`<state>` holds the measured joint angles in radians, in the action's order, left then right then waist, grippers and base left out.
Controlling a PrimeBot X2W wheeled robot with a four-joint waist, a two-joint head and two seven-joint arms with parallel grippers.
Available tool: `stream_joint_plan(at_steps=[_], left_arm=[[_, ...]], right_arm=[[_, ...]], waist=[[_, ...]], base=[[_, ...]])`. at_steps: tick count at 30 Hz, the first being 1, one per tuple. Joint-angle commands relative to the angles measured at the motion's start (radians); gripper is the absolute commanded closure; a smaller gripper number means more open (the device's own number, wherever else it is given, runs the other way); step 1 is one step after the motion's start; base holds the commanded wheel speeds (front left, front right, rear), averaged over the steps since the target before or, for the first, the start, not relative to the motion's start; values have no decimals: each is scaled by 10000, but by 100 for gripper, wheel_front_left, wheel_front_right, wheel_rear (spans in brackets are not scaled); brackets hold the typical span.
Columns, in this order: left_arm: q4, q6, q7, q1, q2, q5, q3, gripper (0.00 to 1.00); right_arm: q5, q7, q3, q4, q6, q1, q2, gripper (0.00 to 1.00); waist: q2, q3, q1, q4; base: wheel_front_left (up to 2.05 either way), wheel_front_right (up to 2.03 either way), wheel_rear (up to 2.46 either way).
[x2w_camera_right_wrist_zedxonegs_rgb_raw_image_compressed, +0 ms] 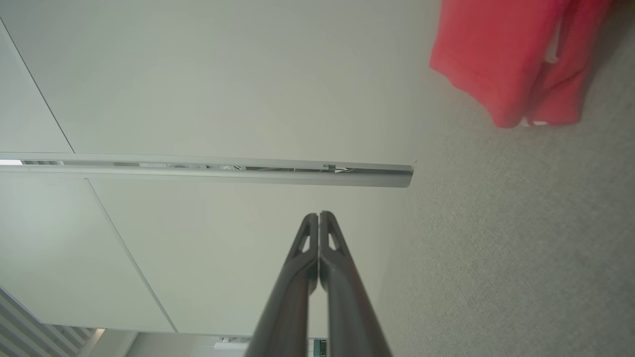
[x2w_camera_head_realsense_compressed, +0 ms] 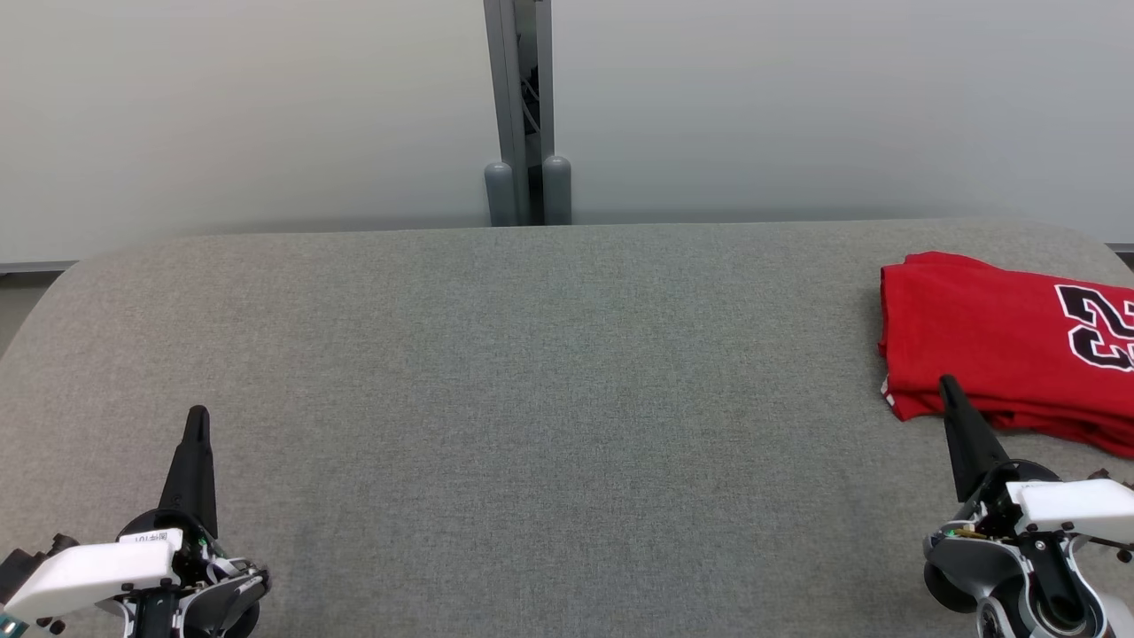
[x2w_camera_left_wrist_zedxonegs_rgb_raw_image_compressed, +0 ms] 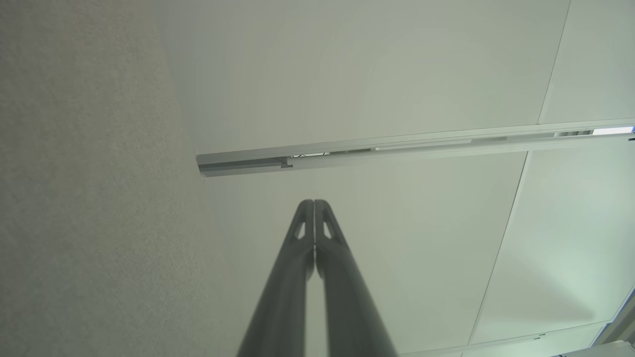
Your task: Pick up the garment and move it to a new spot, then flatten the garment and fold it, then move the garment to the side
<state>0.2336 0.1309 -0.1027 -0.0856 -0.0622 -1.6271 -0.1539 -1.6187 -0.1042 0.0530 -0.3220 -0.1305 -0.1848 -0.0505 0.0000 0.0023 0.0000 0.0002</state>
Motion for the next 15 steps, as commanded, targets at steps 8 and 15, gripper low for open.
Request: stream_joint_plan(at_steps=[8, 15], left_arm=[[2, 45, -42, -165, -27, 41, -57, 100], [2, 45, -56, -167, -21, 55, -67, 100]], right_arm=[[32, -36, 33, -5, -4, -50, -38, 100], [36, -41, 37, -5, -4, -50, -34, 100]], waist=[[0, 0, 0, 0], [0, 0, 0, 0]], base=[[0, 0, 0], [0, 0, 0]])
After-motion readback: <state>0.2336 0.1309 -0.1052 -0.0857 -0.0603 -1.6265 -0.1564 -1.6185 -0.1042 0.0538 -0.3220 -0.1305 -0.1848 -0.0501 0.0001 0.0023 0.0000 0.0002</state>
